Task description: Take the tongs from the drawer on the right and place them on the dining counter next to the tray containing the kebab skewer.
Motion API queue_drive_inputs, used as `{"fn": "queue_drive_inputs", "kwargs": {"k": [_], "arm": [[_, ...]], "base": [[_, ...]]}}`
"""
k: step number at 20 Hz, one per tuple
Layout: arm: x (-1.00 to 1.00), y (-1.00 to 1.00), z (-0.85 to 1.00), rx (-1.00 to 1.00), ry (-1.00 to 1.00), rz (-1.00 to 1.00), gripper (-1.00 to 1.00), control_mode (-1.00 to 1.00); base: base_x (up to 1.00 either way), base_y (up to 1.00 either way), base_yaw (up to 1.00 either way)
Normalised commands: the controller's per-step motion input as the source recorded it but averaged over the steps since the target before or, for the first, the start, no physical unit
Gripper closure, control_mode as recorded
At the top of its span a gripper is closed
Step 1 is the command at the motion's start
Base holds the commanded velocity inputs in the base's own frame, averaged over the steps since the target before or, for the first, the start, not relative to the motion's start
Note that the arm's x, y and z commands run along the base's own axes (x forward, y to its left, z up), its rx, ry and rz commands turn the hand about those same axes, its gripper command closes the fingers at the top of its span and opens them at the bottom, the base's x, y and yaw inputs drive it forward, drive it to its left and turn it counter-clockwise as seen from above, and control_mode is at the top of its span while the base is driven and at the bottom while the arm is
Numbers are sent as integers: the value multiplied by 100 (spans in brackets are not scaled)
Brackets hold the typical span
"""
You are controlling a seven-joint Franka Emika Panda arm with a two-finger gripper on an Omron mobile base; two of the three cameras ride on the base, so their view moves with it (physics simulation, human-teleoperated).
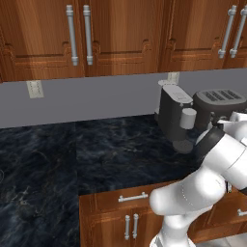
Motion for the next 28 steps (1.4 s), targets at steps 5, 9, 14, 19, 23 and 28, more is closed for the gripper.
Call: {"fn": "queue_drive_inputs", "kwargs": {"k": [5,9,14,19,23,28], "arm": [[23,0,-5,0,2,-10,-100,-100],[12,0,-26,0,0,-5,-100,-100],[12,0,-33,0,0,0,-100,-100],[0,0,-20,-1,0,0,-100,-100],[0,0,-22,-3,0,0,-100,-100],[-7,0,-18,-5,-1,1,-100,-100]], "base": [[0,0,0],[0,0,0],[0,0,0],[0,0,0],[0,0,0],[0,0,0]]}}
